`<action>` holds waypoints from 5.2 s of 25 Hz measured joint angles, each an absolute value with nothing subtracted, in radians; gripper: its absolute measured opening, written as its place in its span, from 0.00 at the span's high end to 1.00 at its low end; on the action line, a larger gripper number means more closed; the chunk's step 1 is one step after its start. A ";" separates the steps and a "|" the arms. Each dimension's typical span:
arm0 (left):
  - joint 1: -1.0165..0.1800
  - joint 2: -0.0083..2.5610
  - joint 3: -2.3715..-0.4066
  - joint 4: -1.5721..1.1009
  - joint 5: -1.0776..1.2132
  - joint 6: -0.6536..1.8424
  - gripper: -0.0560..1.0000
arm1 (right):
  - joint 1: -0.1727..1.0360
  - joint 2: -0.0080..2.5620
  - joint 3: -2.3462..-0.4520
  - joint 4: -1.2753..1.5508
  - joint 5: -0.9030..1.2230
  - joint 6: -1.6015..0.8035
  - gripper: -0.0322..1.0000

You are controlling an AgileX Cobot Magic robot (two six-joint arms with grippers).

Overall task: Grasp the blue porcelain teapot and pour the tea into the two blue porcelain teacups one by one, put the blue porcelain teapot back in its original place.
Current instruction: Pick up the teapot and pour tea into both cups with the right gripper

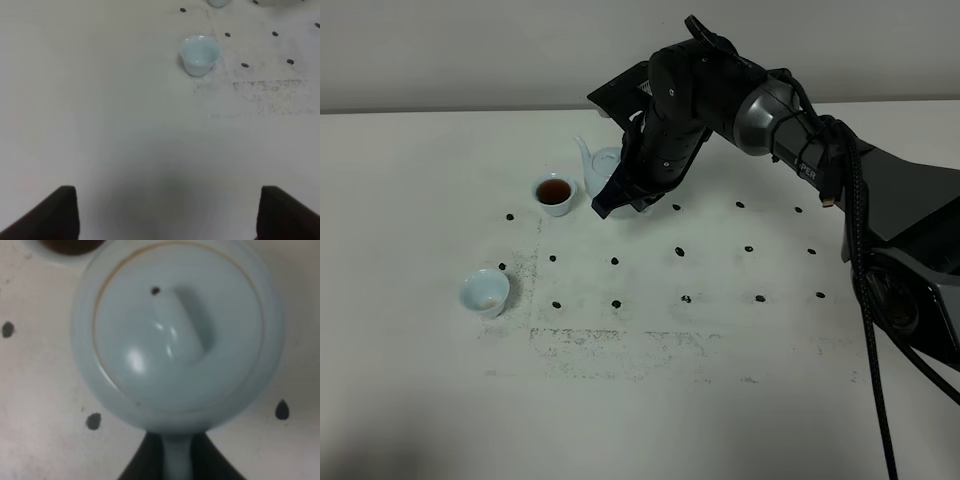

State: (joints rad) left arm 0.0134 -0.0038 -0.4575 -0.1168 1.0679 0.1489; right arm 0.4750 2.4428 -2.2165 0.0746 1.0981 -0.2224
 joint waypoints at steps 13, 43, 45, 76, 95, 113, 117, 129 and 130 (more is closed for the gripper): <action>0.013 -0.004 -0.458 -0.117 1.068 0.149 0.26 | 0.497 2.255 -2.149 -0.011 1.217 -0.200 0.89; 0.013 -0.004 -0.458 -0.116 1.068 0.149 0.26 | 0.676 1.999 -1.483 -0.023 0.805 -0.640 0.89; 0.013 -0.004 -0.458 -0.116 1.068 0.149 0.26 | 0.676 2.017 -1.503 -0.040 0.804 -0.641 0.89; 0.013 -0.004 -0.458 -0.113 1.068 0.149 0.26 | 0.774 2.165 -1.703 -0.409 0.827 -0.572 0.89; 0.013 -0.004 -0.458 -0.113 1.068 0.149 0.26 | 0.811 2.202 -1.760 -0.544 0.843 -0.568 0.89; 0.013 -0.004 -0.458 -0.113 1.068 0.149 0.26 | 0.835 2.226 -1.760 -0.672 0.827 -0.562 0.89; 0.013 -0.004 -0.458 -0.113 1.068 0.149 0.26 | 0.840 2.226 -1.760 -0.708 0.827 -0.551 0.89; 0.013 -0.004 -0.458 -0.113 1.068 0.149 0.26 | 0.873 2.228 -1.760 -0.750 0.822 -0.548 0.89; 0.013 -0.004 -0.458 -0.113 1.068 0.149 0.26 | 0.874 2.228 -1.760 -0.754 0.822 -0.548 0.89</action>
State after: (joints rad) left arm 0.0134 -0.0038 -0.4575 -0.1130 1.0679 0.1489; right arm 0.8744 2.2281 -1.7601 -0.7537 0.8219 -0.5477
